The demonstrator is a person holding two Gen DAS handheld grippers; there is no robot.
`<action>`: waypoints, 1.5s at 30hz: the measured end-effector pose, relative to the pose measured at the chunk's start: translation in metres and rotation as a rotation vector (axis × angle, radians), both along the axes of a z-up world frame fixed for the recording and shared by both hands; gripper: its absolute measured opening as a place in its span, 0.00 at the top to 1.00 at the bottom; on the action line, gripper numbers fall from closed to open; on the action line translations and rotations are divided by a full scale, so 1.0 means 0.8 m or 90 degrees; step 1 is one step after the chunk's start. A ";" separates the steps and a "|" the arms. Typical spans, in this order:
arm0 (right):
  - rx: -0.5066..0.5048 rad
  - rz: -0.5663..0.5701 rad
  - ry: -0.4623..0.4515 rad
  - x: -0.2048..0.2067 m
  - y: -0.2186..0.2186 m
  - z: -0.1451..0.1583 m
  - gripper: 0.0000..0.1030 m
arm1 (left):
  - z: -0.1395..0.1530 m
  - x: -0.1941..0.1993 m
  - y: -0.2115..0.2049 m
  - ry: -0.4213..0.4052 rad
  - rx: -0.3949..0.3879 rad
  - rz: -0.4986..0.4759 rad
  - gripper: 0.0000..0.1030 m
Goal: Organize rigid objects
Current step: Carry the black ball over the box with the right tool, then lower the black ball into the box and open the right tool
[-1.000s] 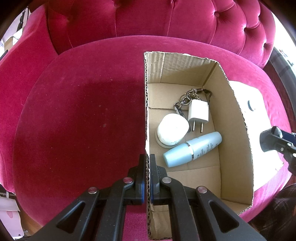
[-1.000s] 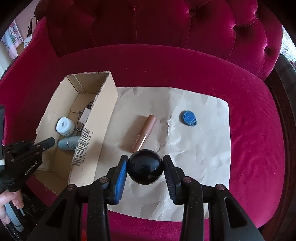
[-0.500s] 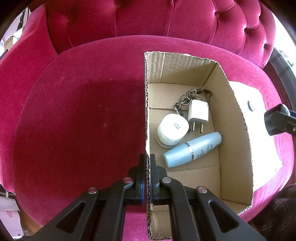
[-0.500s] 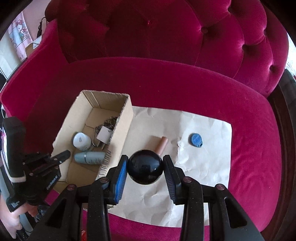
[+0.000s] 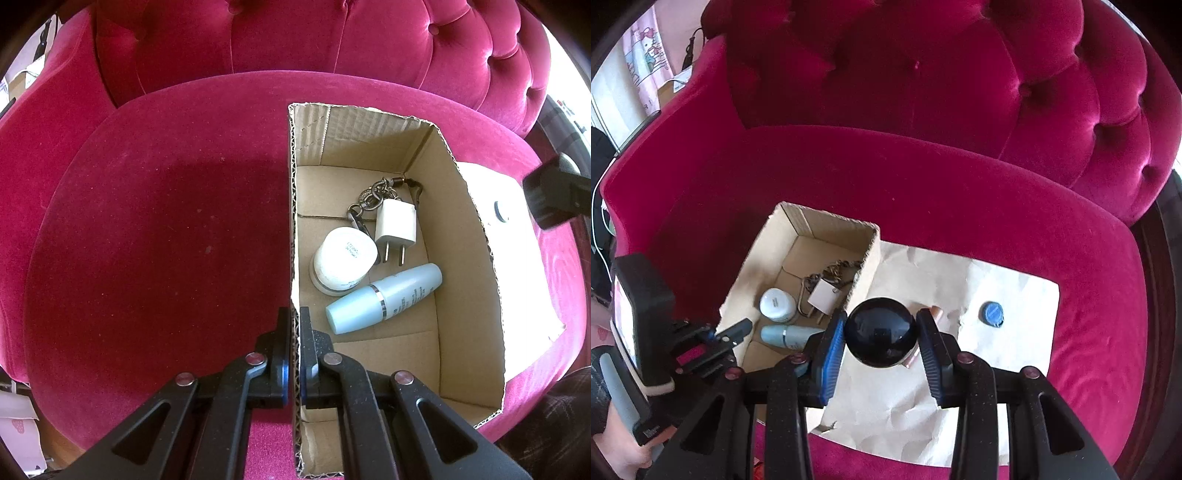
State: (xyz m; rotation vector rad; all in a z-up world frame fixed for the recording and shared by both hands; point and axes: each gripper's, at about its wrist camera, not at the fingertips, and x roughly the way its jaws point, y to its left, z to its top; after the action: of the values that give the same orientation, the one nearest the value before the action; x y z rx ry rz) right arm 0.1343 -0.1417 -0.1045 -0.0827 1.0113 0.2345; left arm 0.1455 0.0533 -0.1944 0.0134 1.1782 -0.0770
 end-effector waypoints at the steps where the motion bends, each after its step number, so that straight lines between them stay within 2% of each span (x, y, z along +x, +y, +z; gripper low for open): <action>1: -0.001 0.002 -0.001 0.001 0.002 0.001 0.60 | 0.000 0.000 0.000 0.000 0.000 0.000 0.97; 12: 0.007 0.025 -0.007 0.018 0.034 0.016 0.60 | 0.001 0.000 -0.001 0.000 0.000 0.000 0.97; 31: 0.027 0.022 0.030 0.042 0.078 0.001 0.60 | 0.001 -0.001 0.000 0.000 0.001 -0.001 0.97; 45: 0.047 0.009 0.038 0.051 0.085 0.004 0.59 | 0.001 -0.001 0.000 -0.001 0.001 -0.001 0.97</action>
State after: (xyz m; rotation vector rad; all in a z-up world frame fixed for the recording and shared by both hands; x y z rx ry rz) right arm 0.1751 -0.0735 -0.1012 -0.0159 1.0610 0.2878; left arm 0.1451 0.0533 -0.1932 0.0152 1.1773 -0.0775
